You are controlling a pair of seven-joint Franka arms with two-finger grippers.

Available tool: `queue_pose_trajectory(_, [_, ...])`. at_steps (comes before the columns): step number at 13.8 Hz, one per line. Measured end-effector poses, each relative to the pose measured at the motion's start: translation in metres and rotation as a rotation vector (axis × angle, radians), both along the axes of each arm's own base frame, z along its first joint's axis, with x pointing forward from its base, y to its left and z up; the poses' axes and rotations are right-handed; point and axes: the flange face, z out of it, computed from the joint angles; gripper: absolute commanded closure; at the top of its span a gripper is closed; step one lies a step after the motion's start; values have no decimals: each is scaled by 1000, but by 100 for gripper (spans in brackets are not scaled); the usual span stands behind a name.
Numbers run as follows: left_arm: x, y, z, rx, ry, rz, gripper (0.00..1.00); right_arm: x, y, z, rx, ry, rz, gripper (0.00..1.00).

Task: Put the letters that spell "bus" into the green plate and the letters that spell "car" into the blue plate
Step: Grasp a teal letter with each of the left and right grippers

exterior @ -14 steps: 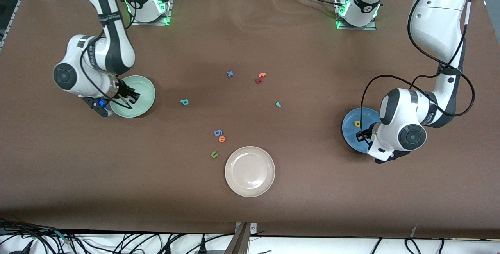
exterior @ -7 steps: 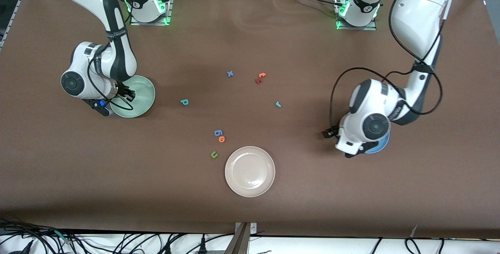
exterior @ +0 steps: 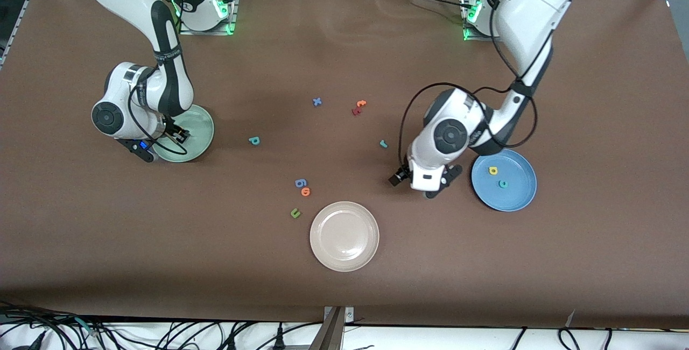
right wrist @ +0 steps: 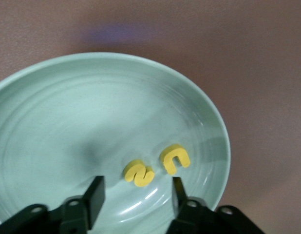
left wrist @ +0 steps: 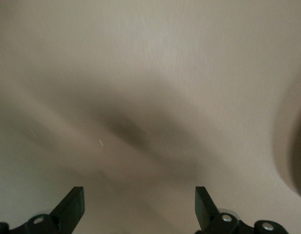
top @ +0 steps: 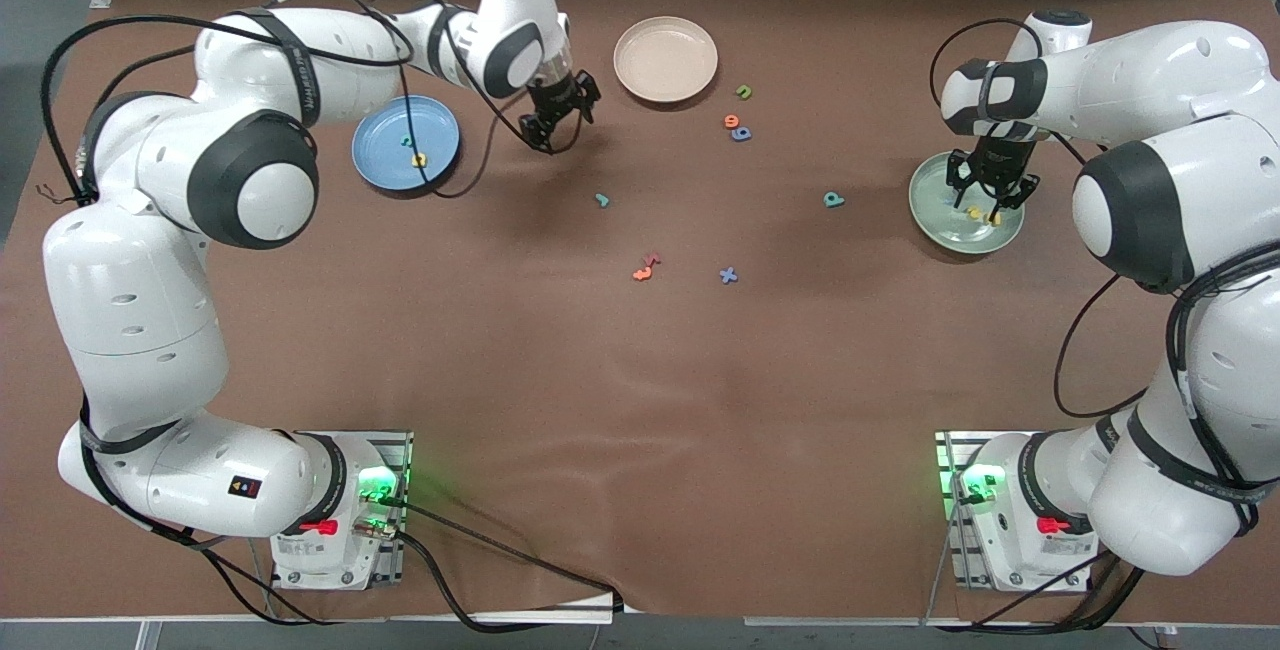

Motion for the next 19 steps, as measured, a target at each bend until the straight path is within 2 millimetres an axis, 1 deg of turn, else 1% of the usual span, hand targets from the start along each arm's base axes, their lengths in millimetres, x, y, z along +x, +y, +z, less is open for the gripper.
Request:
queue_pose_trajectory(2, [-14,-21,-6,2,4,37,0,3,9,6,17,4,7,1])
queue_pose_trajectory(4, [-26,-32,-13,-4,-21,71,0,10,26,24,55,11,27,1])
queue_pose_trajectory(6, [-41,-36,-28,12,-45,91,0,21,51,52,102,-8,69,1])
queue_pose_trajectory(8, [-52,-41,-36,29,-44,109,0,29,82,76,132,-44,123,1])
queue_pose_trajectory(10, [-59,-48,-37,46,-52,132,0,31,119,87,143,-68,190,1])
queue_pose_trajectory(12, [-66,-54,-39,63,-58,145,2,27,155,89,141,-97,256,2])
queue_pose_trajectory(14, [-73,-56,-43,74,-54,155,4,22,182,81,136,-121,306,2])
queue_pose_trajectory(17, [-81,-59,-49,85,-40,180,6,18,201,58,149,-135,296,2])
queue_pose_trajectory(18, [-83,-61,-49,86,-39,189,9,17,204,49,158,-137,275,2])
queue_pose_trajectory(19, [-85,-63,-49,86,-38,199,15,16,208,40,161,-138,262,2])
